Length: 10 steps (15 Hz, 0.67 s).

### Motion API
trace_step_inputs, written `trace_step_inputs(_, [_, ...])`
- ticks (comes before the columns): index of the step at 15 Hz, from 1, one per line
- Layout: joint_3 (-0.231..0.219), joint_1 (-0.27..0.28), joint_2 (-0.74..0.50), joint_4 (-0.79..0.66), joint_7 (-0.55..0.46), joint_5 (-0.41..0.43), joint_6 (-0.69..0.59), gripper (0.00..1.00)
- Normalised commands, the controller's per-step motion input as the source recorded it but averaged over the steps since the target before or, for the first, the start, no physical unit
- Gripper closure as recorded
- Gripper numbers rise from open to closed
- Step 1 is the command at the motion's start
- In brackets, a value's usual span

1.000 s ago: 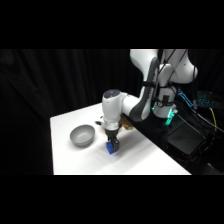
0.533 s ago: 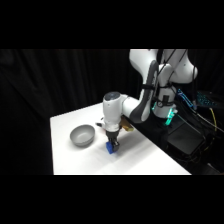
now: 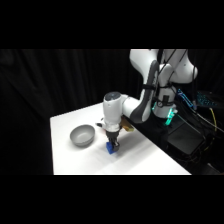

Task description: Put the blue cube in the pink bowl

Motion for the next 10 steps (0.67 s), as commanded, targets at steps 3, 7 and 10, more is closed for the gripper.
trace_step_inputs(3, [-0.06,0.087,-0.4,-0.1,-0.07,-0.054,-0.32,0.8])
trace_step_inputs(7, [-0.023,0.023,-0.42,-0.06,-0.09,-0.101,-0.41,0.8])
trace_step_inputs(10, [0.026,-0.063,-0.44,-0.04,-0.13,-0.11,-0.38,0.8])
